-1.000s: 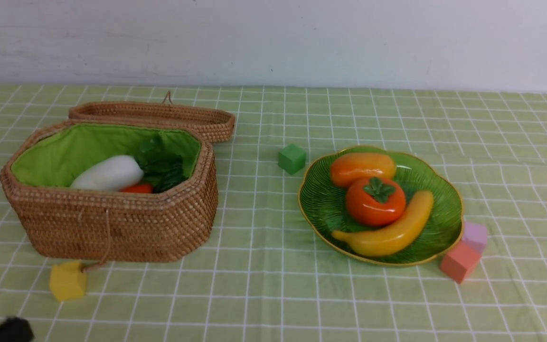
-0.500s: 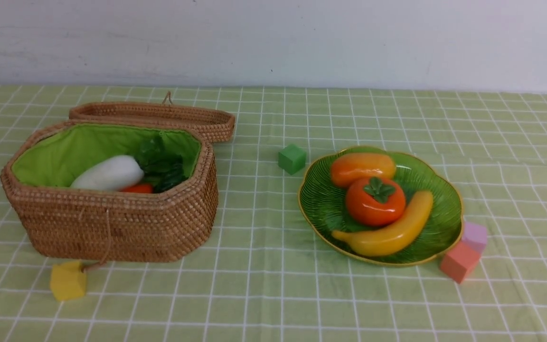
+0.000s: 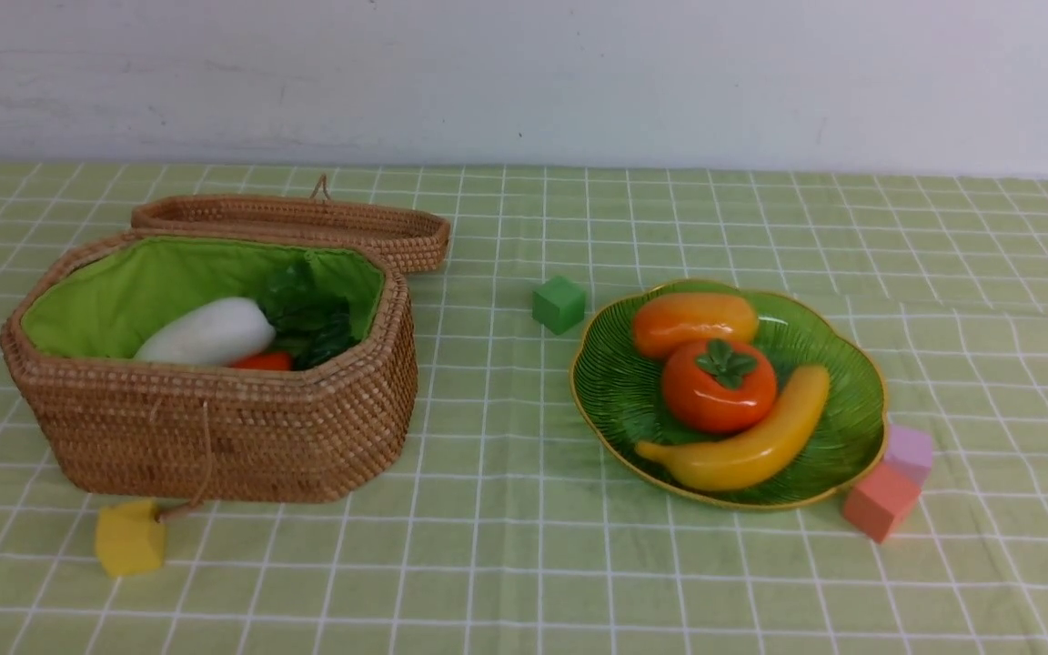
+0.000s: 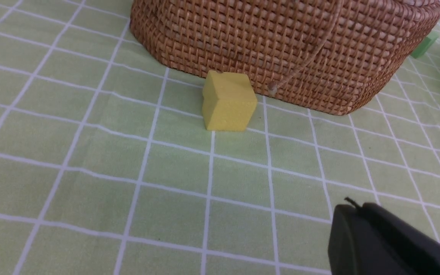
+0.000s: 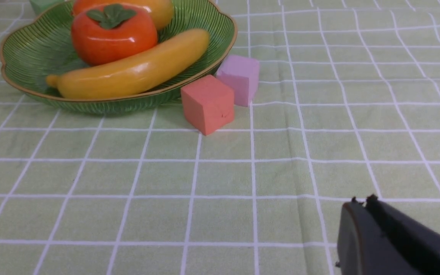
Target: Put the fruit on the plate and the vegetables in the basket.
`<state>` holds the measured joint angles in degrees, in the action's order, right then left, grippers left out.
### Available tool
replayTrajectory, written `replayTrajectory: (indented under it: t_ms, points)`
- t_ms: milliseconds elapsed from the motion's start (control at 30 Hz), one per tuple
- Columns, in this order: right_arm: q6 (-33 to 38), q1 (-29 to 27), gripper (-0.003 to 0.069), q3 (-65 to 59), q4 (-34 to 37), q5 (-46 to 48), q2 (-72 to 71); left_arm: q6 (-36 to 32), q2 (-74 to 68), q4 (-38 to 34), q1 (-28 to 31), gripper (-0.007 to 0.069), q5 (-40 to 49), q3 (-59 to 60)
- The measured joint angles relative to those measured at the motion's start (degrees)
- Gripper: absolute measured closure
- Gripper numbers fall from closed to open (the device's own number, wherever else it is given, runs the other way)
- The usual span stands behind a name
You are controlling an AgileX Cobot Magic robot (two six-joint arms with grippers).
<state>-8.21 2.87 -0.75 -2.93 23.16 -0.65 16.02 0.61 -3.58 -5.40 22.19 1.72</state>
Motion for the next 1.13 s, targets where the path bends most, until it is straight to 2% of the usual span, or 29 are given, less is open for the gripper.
replayTrajectory:
  t_ms: [1133]
  points:
    - [0.0, 0.0, 0.061, 0.0, 0.0, 0.0, 0.0, 0.0, 0.0, 0.0, 0.0, 0.0626, 0.0, 0.0]
